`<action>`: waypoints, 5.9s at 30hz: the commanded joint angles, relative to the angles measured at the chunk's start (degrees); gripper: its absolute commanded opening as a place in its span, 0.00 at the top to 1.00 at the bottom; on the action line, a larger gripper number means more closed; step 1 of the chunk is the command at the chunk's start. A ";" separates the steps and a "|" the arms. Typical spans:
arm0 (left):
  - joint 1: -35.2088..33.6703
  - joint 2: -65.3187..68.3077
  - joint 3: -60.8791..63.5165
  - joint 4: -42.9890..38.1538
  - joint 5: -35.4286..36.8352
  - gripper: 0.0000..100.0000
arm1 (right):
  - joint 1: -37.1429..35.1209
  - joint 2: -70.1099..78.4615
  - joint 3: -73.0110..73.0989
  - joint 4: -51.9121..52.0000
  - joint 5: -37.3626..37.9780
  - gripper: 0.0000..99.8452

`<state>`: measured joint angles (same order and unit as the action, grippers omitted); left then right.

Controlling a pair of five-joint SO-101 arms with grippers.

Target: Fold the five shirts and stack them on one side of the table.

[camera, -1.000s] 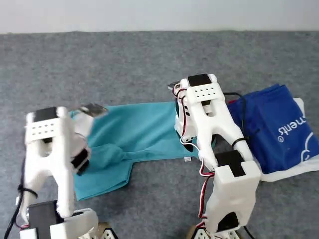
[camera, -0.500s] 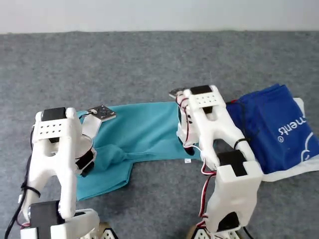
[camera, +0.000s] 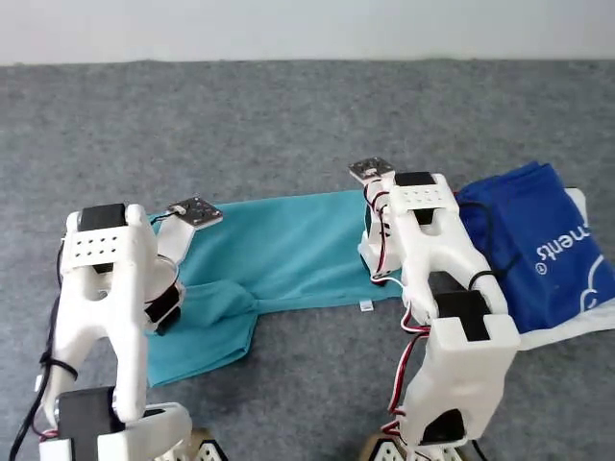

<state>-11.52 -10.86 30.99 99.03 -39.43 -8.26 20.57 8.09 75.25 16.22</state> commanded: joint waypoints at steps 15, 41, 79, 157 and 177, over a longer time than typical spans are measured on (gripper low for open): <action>2.90 -2.20 6.37 1.76 -8.35 0.89 | 0.48 -2.86 -0.18 0.40 1.14 0.79; -1.93 -1.58 -15.16 -10.99 12.04 0.88 | -9.98 -19.21 -0.35 9.27 1.23 0.79; -9.49 -1.49 8.57 -21.45 9.93 0.84 | -15.60 -26.95 0.00 9.36 2.64 0.79; -10.02 -1.41 18.15 -38.33 7.03 0.88 | -15.43 -26.51 0.00 9.36 2.37 0.79; -3.34 -1.93 3.56 -24.35 7.03 0.98 | -15.60 -26.51 0.00 9.36 2.37 0.79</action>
<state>-18.55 -11.30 38.73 73.10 -31.60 -24.09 -3.69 8.35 84.13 18.33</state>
